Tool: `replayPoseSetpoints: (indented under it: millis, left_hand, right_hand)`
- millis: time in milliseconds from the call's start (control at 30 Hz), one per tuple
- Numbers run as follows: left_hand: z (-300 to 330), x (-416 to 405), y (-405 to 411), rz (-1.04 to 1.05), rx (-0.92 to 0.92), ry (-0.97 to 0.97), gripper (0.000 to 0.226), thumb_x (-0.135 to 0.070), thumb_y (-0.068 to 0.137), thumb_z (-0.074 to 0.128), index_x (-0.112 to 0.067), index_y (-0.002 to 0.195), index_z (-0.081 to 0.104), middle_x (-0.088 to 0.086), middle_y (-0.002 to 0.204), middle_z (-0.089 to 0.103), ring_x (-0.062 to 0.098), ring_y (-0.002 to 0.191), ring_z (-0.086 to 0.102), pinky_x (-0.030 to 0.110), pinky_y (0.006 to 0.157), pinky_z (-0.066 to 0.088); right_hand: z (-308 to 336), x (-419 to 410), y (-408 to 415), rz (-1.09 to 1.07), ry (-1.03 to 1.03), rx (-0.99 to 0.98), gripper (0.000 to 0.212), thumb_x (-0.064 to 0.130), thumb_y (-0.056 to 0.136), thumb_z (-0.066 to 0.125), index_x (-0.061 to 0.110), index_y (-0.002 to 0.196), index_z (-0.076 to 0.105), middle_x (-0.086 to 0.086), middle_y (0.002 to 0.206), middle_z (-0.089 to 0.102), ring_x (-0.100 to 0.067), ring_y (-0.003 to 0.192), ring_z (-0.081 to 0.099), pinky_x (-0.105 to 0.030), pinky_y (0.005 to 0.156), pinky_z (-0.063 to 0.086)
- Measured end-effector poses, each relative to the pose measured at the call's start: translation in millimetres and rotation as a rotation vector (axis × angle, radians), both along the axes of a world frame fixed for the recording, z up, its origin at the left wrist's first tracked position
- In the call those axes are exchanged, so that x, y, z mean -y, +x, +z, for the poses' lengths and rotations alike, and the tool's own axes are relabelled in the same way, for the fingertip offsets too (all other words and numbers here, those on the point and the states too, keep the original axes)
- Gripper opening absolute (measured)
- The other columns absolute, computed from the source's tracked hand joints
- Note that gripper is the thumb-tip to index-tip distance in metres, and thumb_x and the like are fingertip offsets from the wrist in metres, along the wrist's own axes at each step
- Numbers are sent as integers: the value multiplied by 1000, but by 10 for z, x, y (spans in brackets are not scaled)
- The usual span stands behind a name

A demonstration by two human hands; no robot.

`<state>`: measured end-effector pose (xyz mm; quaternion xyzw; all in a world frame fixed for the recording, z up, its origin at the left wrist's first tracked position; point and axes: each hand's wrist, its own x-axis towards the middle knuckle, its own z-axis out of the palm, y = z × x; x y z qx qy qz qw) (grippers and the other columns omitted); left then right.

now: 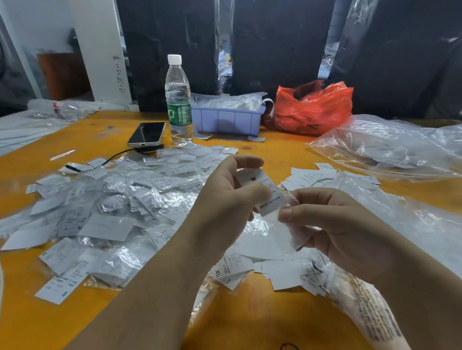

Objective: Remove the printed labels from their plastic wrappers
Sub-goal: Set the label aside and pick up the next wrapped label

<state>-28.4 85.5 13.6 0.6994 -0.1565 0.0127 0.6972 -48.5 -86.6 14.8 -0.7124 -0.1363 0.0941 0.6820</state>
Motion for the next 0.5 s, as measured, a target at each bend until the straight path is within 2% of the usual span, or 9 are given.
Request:
replayPoseSetpoints:
  millis: [167, 300, 367, 433, 500]
  left_hand:
    - [-7, 2, 6, -3, 6, 21, 42, -24, 69, 65, -34, 109, 60, 1, 96, 61, 16, 77, 60, 20, 60, 50]
    - [-9, -26, 38, 33, 4, -23, 42, -12, 86, 71, -29, 119, 52, 9, 94, 65, 14, 74, 65, 25, 62, 53]
    - [-9, -46, 54, 85, -1, -34, 42, -12, 88, 70, -25, 122, 49, 11, 96, 67, 9, 70, 66, 23, 61, 53]
    - [-10, -56, 63, 120, -26, -58, 34, -14, 88, 70, -20, 117, 54, 7, 93, 68, 6, 66, 64, 21, 60, 51]
    - [-1, -54, 61, 117, -62, -116, 12, -15, 90, 66, -18, 101, 62, -1, 78, 66, 8, 61, 58, 23, 56, 48]
  right_hand:
    - [15, -6, -8, 0, 7, -6, 7, 16, 70, 71, 10, 74, 69, -10, 65, 43, -16, 56, 43, -24, 54, 48]
    - [27, 10, 3, -48, 33, -3, 12, 15, 69, 70, 7, 77, 68, -16, 73, 45, -27, 64, 42, -24, 52, 48]
    - [36, 16, 8, -74, 62, 1, 5, 14, 67, 69, 10, 69, 67, -15, 67, 48, -24, 60, 47, -26, 52, 50]
    - [39, 21, 12, -82, 90, 9, 8, 8, 66, 71, 14, 63, 66, -8, 62, 55, -17, 53, 52, -28, 53, 52]
    - [39, 29, 15, -83, 111, 3, 12, 2, 68, 74, 9, 67, 64, -8, 63, 62, -16, 51, 56, -29, 52, 54]
